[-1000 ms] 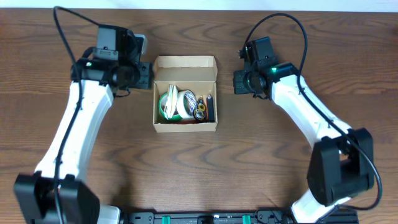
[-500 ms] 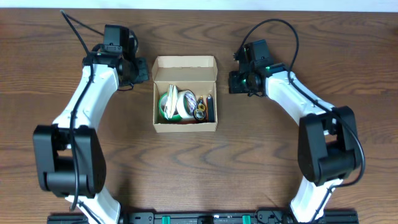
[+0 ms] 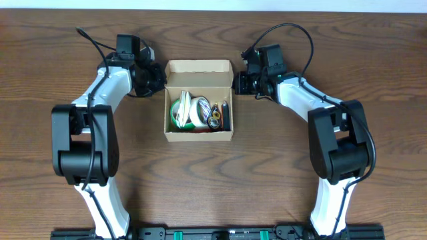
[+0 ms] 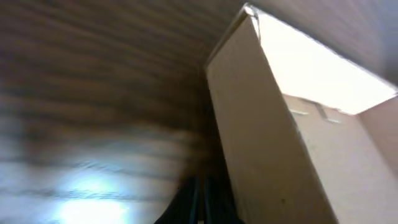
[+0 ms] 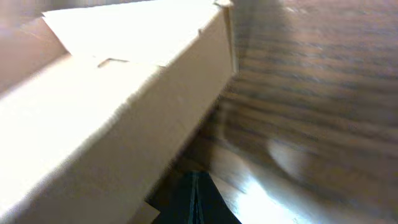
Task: Pack container
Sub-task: 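Bring both grippers to the box lid flaps on either side, then fold the box lid closed with both grippers pushing inward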
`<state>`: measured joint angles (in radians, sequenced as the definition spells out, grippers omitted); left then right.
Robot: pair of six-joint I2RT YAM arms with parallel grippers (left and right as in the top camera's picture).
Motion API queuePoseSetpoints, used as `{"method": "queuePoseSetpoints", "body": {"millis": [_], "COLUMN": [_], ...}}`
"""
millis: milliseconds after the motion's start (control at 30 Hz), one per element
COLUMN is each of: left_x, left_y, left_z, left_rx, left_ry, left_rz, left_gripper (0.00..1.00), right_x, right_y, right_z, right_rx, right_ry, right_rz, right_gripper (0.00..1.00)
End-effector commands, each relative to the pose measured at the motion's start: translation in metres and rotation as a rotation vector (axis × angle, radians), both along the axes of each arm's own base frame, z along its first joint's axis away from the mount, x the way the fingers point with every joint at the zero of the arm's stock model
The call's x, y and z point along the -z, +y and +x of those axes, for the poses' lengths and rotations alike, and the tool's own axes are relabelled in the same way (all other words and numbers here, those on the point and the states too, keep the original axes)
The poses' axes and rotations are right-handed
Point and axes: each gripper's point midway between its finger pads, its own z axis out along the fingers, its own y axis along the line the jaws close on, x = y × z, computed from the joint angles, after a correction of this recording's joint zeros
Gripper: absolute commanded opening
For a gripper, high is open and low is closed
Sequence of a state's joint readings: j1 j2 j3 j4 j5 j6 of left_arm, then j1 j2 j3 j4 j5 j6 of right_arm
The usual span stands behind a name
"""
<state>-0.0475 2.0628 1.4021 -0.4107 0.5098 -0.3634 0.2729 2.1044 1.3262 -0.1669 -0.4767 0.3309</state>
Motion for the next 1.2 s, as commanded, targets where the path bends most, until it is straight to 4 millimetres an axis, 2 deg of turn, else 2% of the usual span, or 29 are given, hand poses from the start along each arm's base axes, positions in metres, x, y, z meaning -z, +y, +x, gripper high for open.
{"method": "queuePoseSetpoints", "body": {"millis": [0,300,467,700,867,1000,1167], "left_x": [-0.009,-0.024,-0.040,-0.057,-0.069,-0.084,-0.107], "left_y": [-0.016,-0.025,-0.027,-0.016,-0.017,-0.018,-0.015], "left_z": [0.003,0.015,0.023,0.029,0.032,0.033,0.034], "left_rx": [0.028,0.063,0.092,0.107,0.131,0.144,0.139], "left_ry": [-0.010,-0.090,-0.148,-0.202,-0.245,-0.283,-0.335], "left_rz": [-0.109,-0.177,-0.261,-0.350,-0.384,-0.388,-0.361], "left_gripper": [0.06,0.06,0.06,0.06,0.06,0.06,0.06], "right_x": [0.011,-0.008,-0.030,-0.052,-0.073,-0.089,-0.098], "right_y": [0.001,0.013,0.018,0.015,0.014,0.017,0.020], "right_z": [0.000,0.014,0.017,0.013,0.007,0.003,0.000], "right_rx": [0.024,0.026,-0.049,-0.174,-0.272,-0.343,-0.379], "right_ry": [0.050,0.000,-0.041,-0.103,-0.159,-0.201,-0.225], "right_rz": [0.058,0.172,0.288,0.396,0.485,0.541,0.564], "right_gripper": [0.01,0.01,0.01,0.01,0.01,0.02,0.02]}}
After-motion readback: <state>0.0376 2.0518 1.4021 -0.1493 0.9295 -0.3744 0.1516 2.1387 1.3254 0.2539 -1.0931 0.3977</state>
